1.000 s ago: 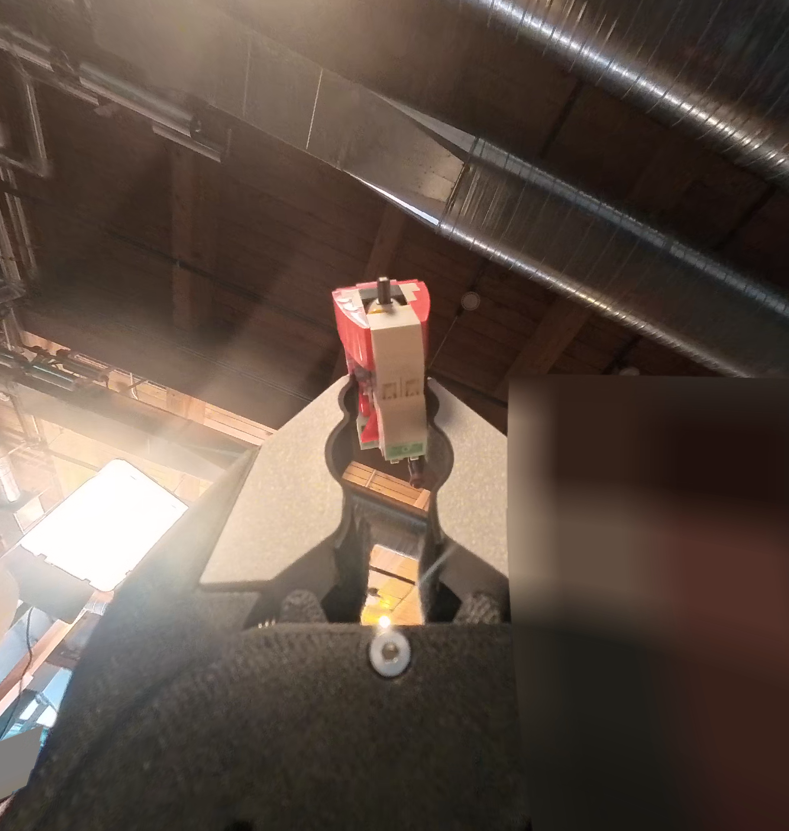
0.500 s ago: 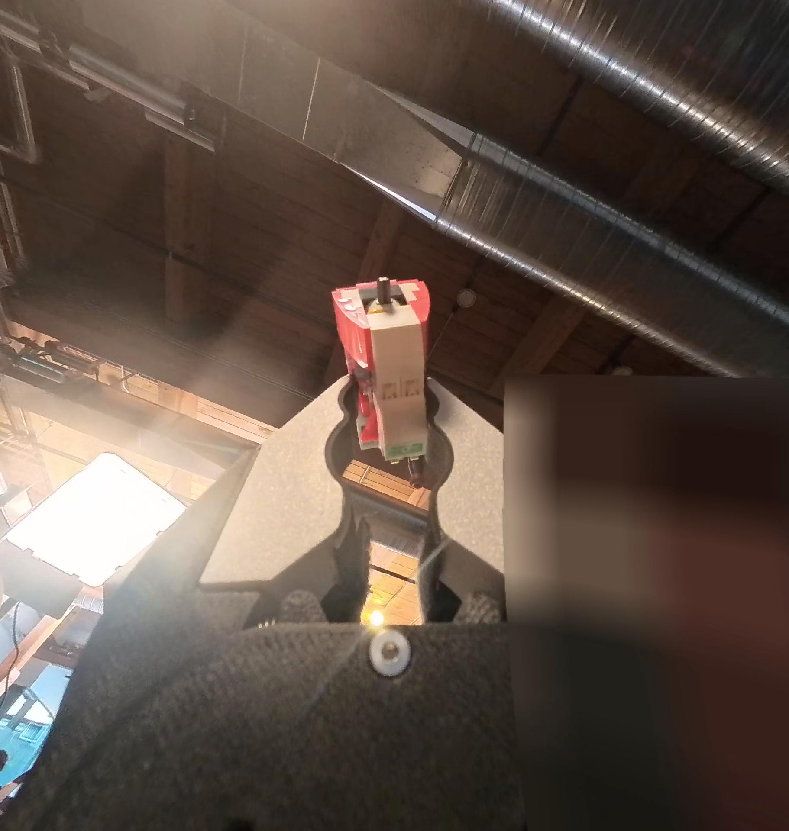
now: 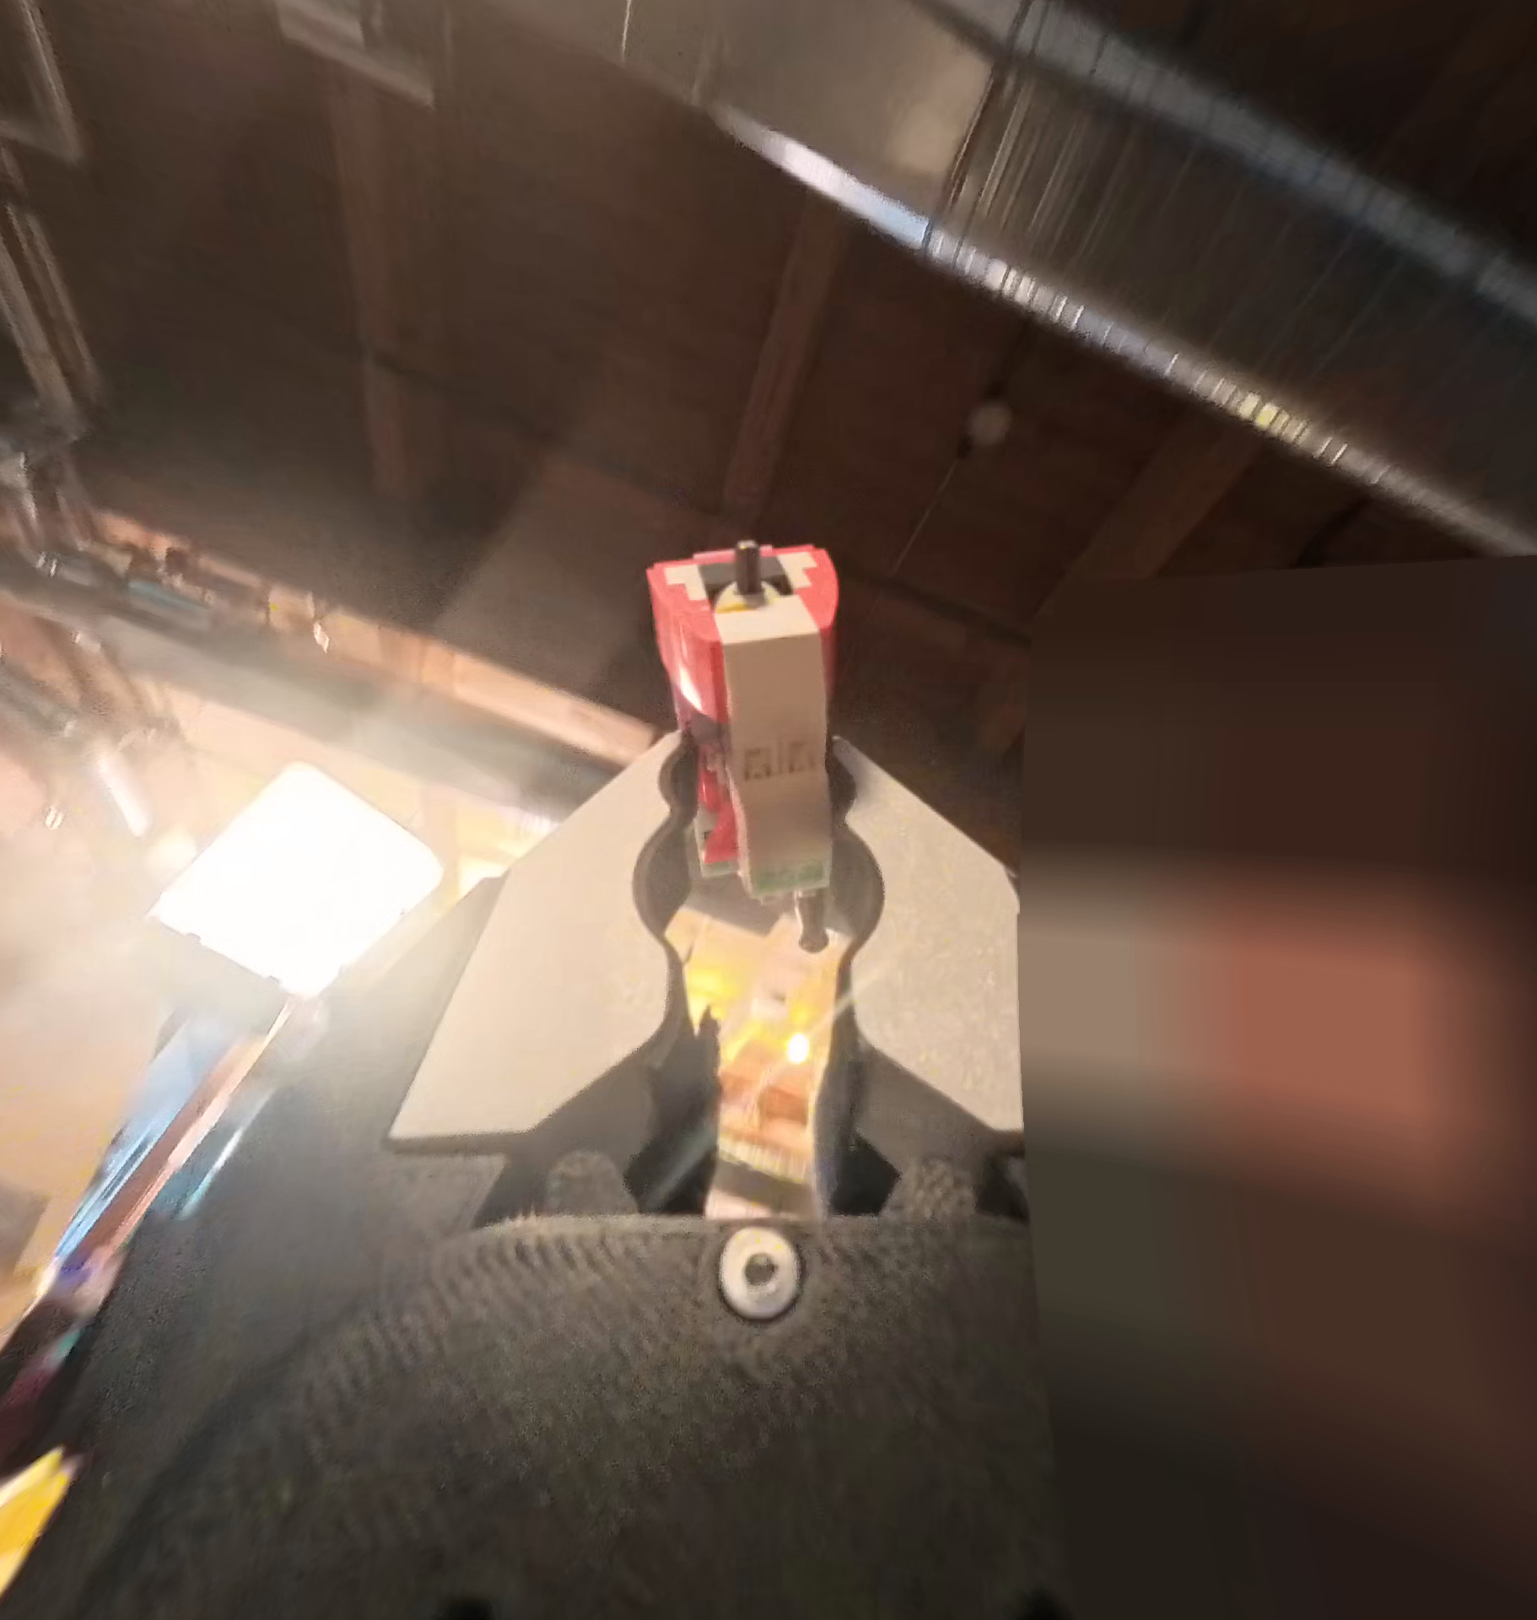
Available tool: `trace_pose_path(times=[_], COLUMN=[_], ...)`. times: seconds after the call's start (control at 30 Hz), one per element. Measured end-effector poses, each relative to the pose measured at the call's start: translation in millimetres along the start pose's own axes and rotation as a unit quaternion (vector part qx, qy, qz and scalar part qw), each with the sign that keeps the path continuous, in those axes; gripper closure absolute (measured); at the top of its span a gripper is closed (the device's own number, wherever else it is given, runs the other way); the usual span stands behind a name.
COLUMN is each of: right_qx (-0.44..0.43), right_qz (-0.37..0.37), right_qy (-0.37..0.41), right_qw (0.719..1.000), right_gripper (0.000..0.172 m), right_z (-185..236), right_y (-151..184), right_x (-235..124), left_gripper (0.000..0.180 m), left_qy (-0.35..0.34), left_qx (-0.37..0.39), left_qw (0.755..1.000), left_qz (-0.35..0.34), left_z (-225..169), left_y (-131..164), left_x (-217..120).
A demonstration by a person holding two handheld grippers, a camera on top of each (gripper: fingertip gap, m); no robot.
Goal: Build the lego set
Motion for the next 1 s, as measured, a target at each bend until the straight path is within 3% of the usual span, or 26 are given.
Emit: trace_pose_path(times=[0.17, 0.43, 0.63, 1.0], right_qx=[0.001, 0.0, -0.003, -0.009], right_qz=[0.0, -0.001, 0.0, -0.003], right_qy=[0.0, -0.001, -0.002, -0.009], right_qw=[1.0, 1.0, 1.0, 1.0], right_gripper=[0.168, 0.168, 0.168, 0.168], right_z=[0, 1, 2, 5], right_y=[0, -1, -1, -4], right_x=[0, 0, 1, 1], left_gripper=[0.155, 0.155, 0.155, 0.155], left_qy=[-0.065, -0.149, -0.189, -0.19], left_qx=[0.059, 0.179, 0.213, 0.212], left_qw=[0.974, 0.905, 0.856, 0.818], left_qz=[0.211, 0.355, 0.432, 0.5], left_z=[5, 9, 19, 28], left_y=[20, 40, 61, 84], left_x=[2, -4, -8, -11])
Point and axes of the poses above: each gripper's, where its closed fingertips meet, x out along the fingers, y out of its underside, z = x × y across the jaws, the point moved 6 cm from there along -x, back along the fingers, and after that the axes turned 10 degrees about -y, right-handed, at the moved point
